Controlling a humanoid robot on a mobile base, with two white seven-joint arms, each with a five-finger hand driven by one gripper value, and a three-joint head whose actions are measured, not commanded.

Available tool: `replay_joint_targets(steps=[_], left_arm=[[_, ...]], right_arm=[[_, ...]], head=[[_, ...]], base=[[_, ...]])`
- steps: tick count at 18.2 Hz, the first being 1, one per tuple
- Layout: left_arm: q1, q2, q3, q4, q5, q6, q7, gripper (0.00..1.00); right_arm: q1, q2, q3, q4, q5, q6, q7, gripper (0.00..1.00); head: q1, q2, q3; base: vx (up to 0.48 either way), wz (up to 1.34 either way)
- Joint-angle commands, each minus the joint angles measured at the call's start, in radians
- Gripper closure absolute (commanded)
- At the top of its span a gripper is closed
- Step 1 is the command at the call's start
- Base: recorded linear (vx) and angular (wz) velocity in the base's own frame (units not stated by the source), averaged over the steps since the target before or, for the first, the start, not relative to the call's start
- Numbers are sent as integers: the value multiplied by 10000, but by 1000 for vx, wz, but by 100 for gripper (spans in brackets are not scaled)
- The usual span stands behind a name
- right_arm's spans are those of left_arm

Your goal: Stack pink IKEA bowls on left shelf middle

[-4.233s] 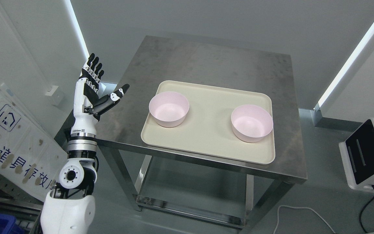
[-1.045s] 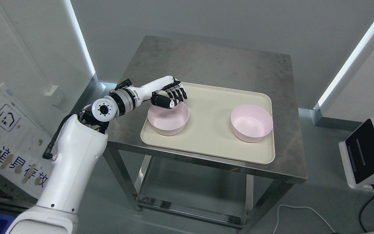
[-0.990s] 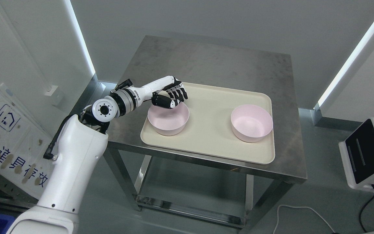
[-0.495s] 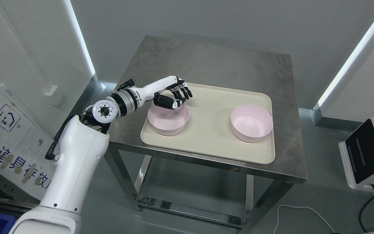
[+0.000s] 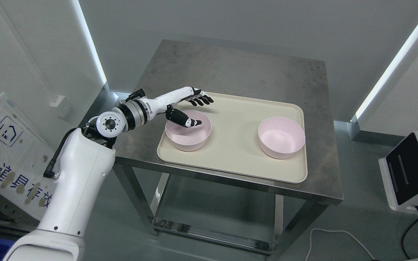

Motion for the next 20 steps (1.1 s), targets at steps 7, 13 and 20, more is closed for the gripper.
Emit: replay_joint_targets(steps=[7, 13, 20], left_arm=[[-774, 345, -1052, 900, -90, -4, -88, 80], [-713, 329, -1481, 900, -320, -19, -88, 79], [-805, 54, -1375, 1191, -320, -19, 4, 100]], right_arm=[[16, -175, -107, -337, 0, -7, 3, 0], [16, -175, -107, -337, 0, -7, 3, 0], [16, -175, -107, -337, 0, -7, 3, 0]], head=[[0, 0, 0], [0, 0, 0], [0, -2, 0]], base=[[0, 0], [0, 0], [0, 0]])
